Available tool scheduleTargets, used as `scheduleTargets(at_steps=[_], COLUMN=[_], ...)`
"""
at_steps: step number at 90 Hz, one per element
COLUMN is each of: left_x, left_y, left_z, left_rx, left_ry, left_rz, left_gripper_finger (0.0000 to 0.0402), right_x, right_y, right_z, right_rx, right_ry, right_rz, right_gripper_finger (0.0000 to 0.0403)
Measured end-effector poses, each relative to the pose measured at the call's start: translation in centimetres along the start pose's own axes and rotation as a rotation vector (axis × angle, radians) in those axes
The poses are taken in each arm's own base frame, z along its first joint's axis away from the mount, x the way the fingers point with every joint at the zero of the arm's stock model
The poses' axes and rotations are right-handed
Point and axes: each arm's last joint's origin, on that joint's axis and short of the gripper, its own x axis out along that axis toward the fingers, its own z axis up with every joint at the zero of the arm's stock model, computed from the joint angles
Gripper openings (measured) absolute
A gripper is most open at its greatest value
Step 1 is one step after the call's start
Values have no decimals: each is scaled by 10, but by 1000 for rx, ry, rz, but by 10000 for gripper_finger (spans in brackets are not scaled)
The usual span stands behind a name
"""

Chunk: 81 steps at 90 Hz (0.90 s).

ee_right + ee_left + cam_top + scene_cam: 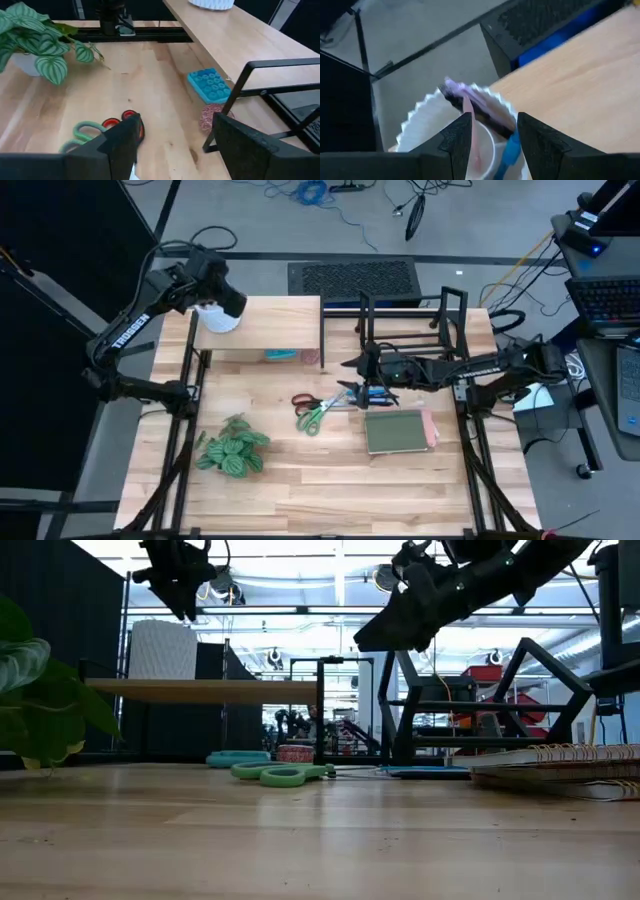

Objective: Stock shelves
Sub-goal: Remove the pink pen from the white pen holder

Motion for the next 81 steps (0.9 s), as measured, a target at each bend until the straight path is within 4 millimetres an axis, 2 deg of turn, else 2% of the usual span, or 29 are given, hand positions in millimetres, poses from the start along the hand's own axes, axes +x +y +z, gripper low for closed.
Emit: scheduleTargets(at_steps=[31, 38, 49, 57, 81], left_x=[5, 12, 34, 43, 37], left_y=[13, 18, 24, 30, 32], left_z=[13, 13, 5, 3, -1], left_rx=[-93, -108, -132, -145, -142], left_ry=[-109, -80, 10, 7, 5], left_rz=[-78, -83, -100, -118, -122], left_gripper_finger=[145, 145, 145, 145, 145], right_x=[1, 1, 1, 1, 1], right_y=[-10, -10, -10, -10, -10], right_z=[0, 0, 0, 0, 0], right_rx=[-3, -2, 18, 22, 57], right_ry=[4, 5, 4, 4, 3], right_rz=[-33, -31, -29, -27, -26], right_gripper_finger=[232, 232, 232, 232, 232])
